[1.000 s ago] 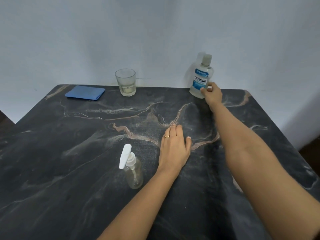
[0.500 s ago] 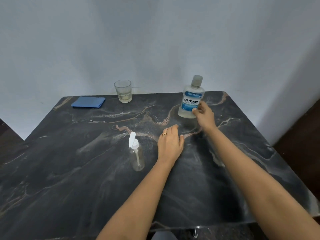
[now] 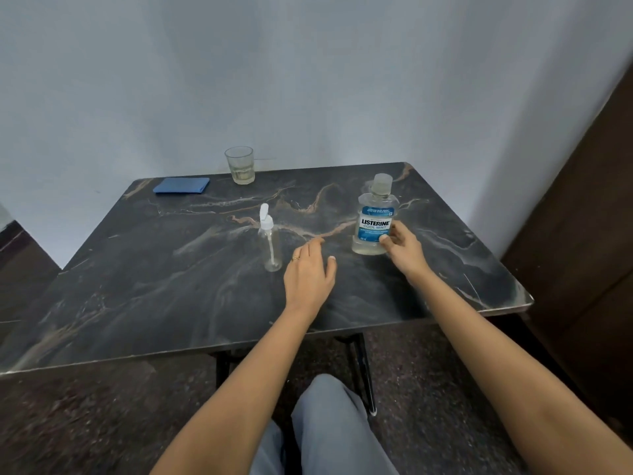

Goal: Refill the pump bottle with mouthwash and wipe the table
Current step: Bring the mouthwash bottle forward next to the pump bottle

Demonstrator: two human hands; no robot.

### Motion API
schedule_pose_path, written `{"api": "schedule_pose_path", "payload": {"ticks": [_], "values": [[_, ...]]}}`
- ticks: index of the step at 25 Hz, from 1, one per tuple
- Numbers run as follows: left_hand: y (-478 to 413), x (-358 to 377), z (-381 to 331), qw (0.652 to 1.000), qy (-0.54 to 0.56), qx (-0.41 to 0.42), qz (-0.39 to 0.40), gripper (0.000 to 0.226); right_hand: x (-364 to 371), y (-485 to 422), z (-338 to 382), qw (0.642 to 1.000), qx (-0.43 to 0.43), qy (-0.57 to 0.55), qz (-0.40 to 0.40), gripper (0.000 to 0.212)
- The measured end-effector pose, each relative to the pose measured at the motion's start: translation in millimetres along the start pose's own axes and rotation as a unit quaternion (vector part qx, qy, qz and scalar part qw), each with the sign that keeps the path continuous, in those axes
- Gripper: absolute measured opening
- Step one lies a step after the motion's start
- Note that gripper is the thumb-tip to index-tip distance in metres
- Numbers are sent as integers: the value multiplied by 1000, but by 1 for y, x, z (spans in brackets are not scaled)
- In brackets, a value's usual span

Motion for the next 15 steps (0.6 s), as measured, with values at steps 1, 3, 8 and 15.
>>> {"api": "schedule_pose_path", "payload": {"ticks": [1, 3, 8, 15], "values": [[6, -5, 2, 1000, -2, -3, -2, 36, 0, 4, -2, 1000, 5, 1, 1, 29], [17, -13, 7, 1000, -3, -13, -3, 36, 2, 11, -9, 1000, 20, 6, 10, 29], [35, -38, 32, 993, 17, -96, -62, 37, 4, 11, -18, 998, 54, 32, 25, 36], [35, -37, 92, 947, 199, -244, -66, 85, 26, 97, 21, 958, -127, 0, -256, 35]]}}
Point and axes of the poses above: each hand's wrist, its own y-axis away from the middle knuckle, its own x-axis out of the palm, z = x × y, the point moved 7 cm from there along -y, towards the middle knuckle, and after that the axes turned 12 degrees about x, right-handed, at the moved point
